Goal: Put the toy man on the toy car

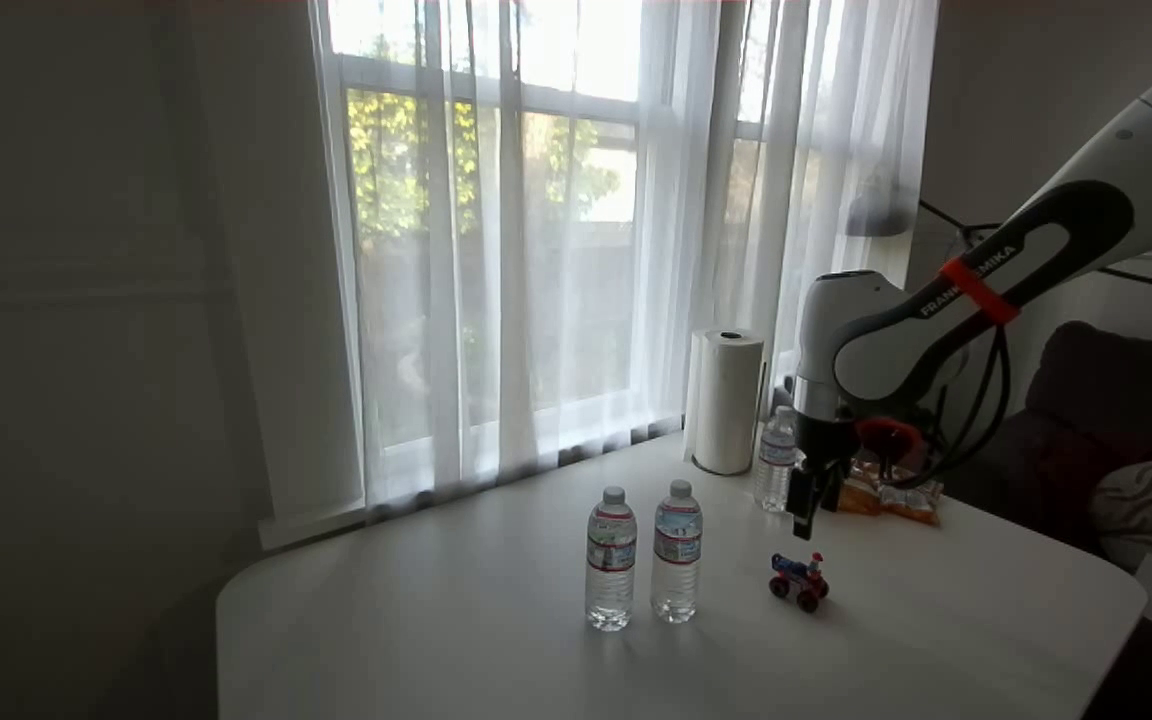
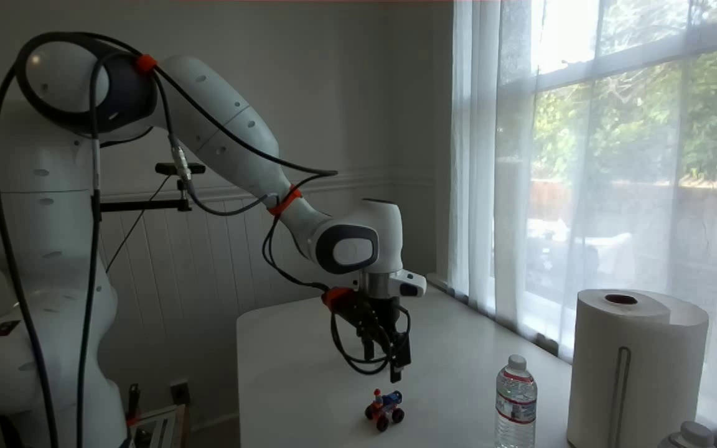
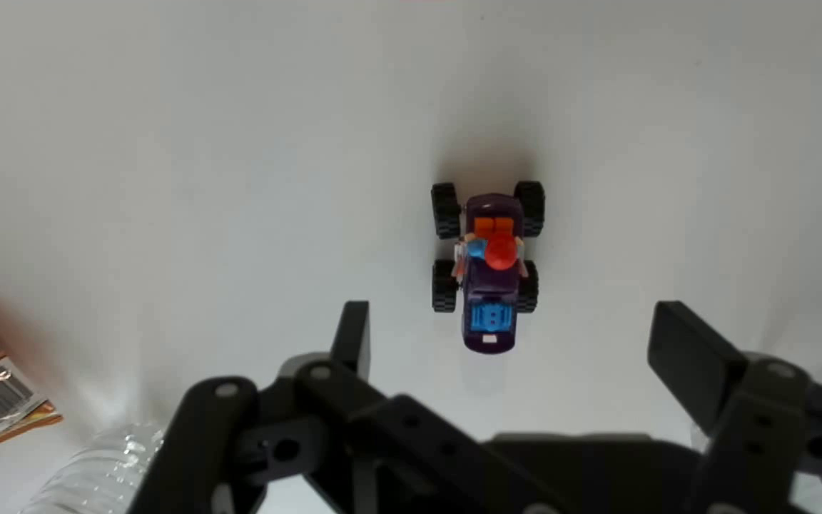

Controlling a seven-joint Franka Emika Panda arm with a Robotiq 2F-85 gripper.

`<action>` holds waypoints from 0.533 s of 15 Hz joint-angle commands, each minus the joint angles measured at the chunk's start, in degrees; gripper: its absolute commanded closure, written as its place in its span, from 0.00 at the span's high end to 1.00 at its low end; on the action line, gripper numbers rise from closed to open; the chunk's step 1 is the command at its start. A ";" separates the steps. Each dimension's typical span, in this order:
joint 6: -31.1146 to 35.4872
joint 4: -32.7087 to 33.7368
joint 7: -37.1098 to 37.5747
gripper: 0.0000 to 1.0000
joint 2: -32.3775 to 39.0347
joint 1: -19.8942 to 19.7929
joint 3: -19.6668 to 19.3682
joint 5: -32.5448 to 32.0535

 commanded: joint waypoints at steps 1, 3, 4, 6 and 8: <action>-5.92 0.26 1.03 1.00 -6.50 0.32 0.03 -0.23; -9.20 1.11 1.18 1.00 -8.90 0.31 0.07 -0.55; -11.07 1.61 1.02 1.00 -10.10 0.36 0.12 -0.44; -14.17 2.43 1.04 1.00 -12.04 0.40 0.17 -0.32; -16.44 3.19 1.27 1.00 -13.49 0.36 0.13 -0.36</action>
